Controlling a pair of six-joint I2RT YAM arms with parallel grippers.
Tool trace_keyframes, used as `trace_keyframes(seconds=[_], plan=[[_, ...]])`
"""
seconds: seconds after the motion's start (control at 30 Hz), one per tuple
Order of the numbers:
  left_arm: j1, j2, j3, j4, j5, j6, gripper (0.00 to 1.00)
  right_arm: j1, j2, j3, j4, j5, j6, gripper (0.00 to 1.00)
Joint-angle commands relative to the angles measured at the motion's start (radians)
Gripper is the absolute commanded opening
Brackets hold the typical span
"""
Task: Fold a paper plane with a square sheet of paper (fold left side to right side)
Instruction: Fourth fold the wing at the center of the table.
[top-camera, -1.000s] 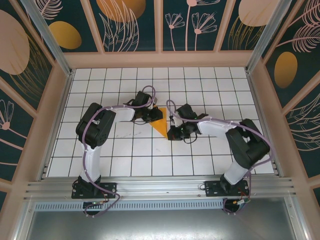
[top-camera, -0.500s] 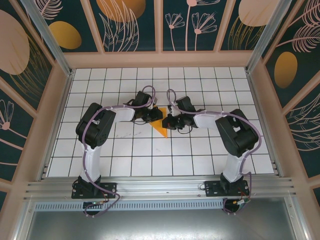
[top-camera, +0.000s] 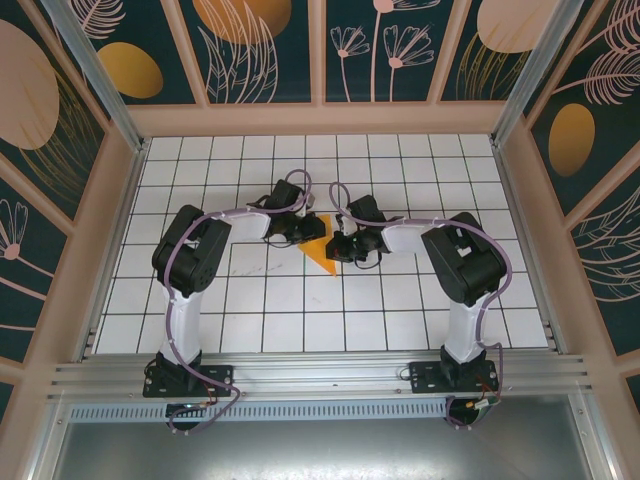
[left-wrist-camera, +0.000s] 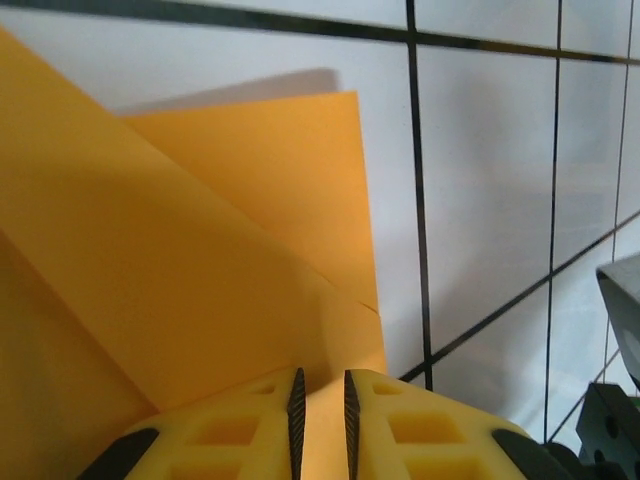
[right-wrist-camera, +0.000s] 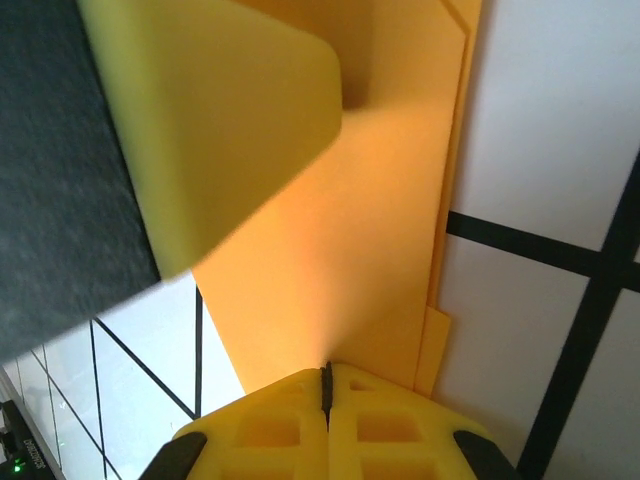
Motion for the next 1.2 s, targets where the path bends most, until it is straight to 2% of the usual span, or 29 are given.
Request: trace_keyframes(seconds=[0.0, 0.33, 0.73, 1.0, 1.17], plan=[[0.047, 0.041, 0.045, -0.057, -0.057, 0.047, 0.23, 0.002, 0.034, -0.026, -0.143, 0.092, -0.030, 0.00], [0.123, 0.104, 0.120, -0.017, -0.064, 0.124, 0.21, 0.017, 0.031, -0.037, -0.173, 0.098, -0.048, 0.00], [0.192, 0.162, 0.273, -0.091, -0.070, 0.187, 0.20, 0.023, 0.020, -0.048, -0.164, 0.097, -0.033, 0.00], [0.180, -0.099, 0.008, 0.042, -0.015, 0.167, 0.17, 0.028, 0.026, -0.034, -0.146, 0.094, -0.014, 0.00], [0.104, -0.190, -0.140, 0.105, 0.066, 0.115, 0.16, 0.028, 0.027, -0.033, -0.156, 0.104, -0.018, 0.00]])
